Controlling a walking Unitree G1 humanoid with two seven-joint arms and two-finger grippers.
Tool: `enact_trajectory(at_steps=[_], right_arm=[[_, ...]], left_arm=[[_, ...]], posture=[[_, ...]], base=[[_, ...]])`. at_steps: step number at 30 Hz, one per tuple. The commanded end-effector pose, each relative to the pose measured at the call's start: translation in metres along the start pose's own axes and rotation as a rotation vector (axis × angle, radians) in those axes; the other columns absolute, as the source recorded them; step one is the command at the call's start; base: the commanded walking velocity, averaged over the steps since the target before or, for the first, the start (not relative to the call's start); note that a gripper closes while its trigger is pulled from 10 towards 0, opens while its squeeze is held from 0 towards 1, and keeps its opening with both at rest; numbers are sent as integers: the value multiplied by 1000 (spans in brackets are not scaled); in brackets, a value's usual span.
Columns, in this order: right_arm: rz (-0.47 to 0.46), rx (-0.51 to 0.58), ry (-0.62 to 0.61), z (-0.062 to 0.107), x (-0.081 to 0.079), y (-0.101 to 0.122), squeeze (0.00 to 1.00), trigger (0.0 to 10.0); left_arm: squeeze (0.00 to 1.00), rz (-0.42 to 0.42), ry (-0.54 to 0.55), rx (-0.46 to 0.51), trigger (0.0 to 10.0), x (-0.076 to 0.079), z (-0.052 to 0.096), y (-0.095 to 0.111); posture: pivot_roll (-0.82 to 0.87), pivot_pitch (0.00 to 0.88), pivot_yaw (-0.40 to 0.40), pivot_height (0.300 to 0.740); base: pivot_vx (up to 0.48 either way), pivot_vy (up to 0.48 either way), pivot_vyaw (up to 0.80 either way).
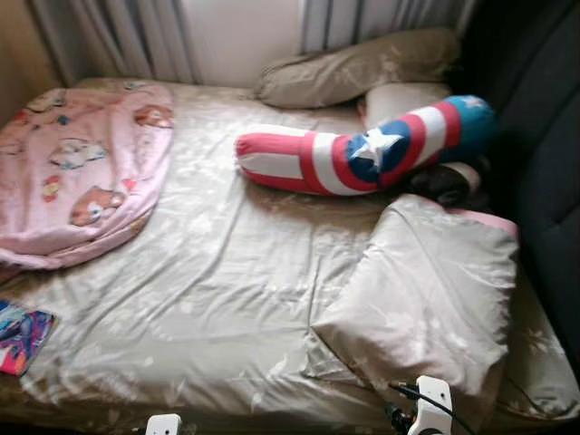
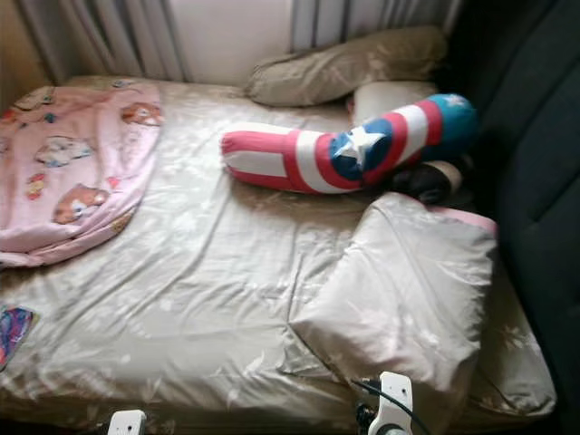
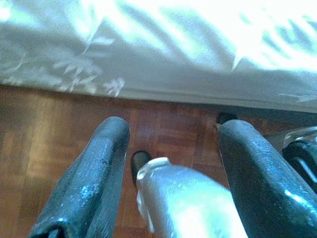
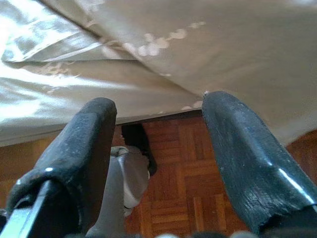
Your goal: Clean up the room
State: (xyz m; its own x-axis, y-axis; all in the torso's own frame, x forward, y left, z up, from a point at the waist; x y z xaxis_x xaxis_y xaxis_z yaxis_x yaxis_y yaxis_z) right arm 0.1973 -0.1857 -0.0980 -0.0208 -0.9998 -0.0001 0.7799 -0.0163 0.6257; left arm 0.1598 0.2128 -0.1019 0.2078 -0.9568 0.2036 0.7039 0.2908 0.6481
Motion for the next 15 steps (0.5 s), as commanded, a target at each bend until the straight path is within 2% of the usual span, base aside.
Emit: enact_trajectory(at_steps=[1, 7, 12, 15], right_arm=[[-7, -10, -3, 0, 0, -2, 0, 10000], [-4, -14, -3, 1, 0, -4, 0, 10000], [3, -19, 2, 1, 0, -5, 0, 10000], [5, -20, 4, 1, 0, -6, 0, 10000]], left_arm=[[0, 4, 6, -32, 10000, -2, 2, -8], [0, -11, 1, -31, 10000, -1, 3, -8], [0, 0, -1, -36, 10000, -1, 3, -10], [0, -3, 0, -36, 10000, -1, 3, -10]], posture=[[118, 63, -29, 740], [117, 55, -30, 740], [119, 50, -33, 740], [120, 49, -31, 740]], base=[[0, 0, -744], [0, 0, -743], [0, -461, -737], [0, 0, -721]])
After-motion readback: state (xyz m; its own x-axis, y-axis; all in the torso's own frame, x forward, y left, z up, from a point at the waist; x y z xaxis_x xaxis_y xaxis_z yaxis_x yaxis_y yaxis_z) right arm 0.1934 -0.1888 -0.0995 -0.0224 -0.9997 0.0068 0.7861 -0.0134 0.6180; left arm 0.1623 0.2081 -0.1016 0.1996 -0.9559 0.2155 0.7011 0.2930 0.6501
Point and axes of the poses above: a point about 5 cm out from each wrist's last joint towards the gripper, its own z axis pointing back from the gripper into the wrist, its own y axis along the axis of the wrist's last joint, x = y × z, the point moved 2 cm from there along -z, pointing out of the wrist towards the gripper, and after that the axes turned 12 degrees about z, right-handed, at the moved point
